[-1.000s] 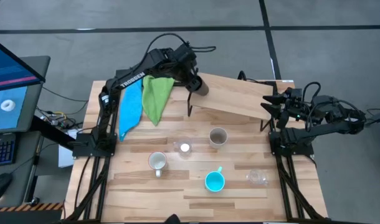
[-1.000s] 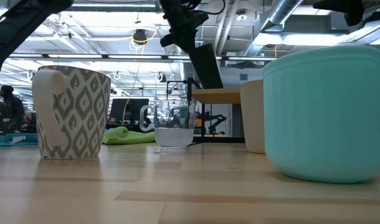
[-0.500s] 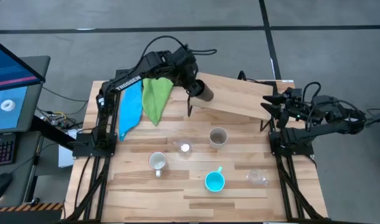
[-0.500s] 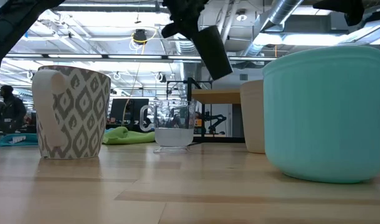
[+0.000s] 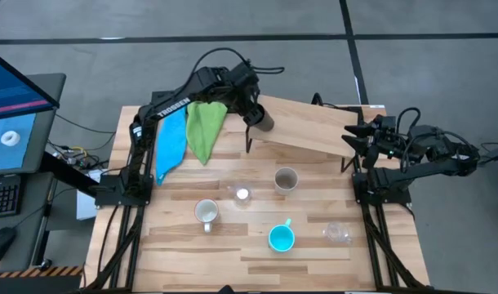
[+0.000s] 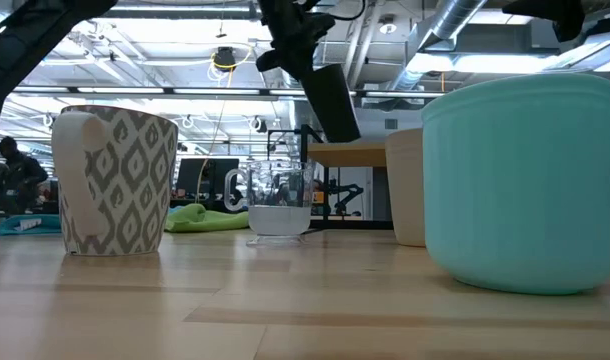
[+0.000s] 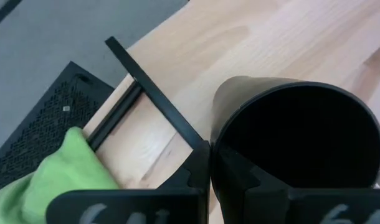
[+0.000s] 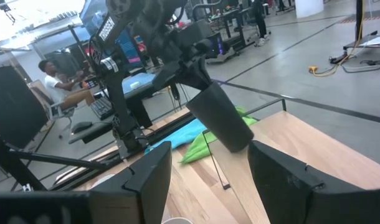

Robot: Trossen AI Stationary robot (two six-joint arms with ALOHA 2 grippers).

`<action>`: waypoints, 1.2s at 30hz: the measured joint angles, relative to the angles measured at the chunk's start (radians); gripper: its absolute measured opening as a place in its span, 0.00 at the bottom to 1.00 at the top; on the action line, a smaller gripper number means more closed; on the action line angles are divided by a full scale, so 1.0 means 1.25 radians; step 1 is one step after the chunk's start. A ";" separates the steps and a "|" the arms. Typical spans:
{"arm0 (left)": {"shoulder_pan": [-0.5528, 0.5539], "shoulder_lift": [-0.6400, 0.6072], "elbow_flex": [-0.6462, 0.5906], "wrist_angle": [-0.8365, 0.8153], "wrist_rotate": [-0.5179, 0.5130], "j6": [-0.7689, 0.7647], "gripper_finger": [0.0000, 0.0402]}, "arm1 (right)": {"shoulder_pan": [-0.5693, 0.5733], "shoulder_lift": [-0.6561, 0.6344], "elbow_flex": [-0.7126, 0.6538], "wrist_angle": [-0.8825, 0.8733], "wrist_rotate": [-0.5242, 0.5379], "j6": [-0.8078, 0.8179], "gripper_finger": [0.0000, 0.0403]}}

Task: Stack small to large cups/mugs on shelf
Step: Put the black cup on the shelf, then move the black cup to the top right of the shelf

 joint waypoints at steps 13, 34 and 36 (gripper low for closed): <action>-0.004 0.001 -0.001 0.022 -0.035 0.008 0.07 | 0.000 0.000 0.000 0.000 0.000 0.000 0.58; -0.005 0.001 -0.001 0.157 -0.032 0.032 0.23 | 0.000 0.000 0.000 0.000 0.000 0.000 0.58; -0.005 0.001 -0.001 0.160 -0.032 0.032 0.23 | 0.000 0.000 0.000 0.000 0.000 0.000 0.58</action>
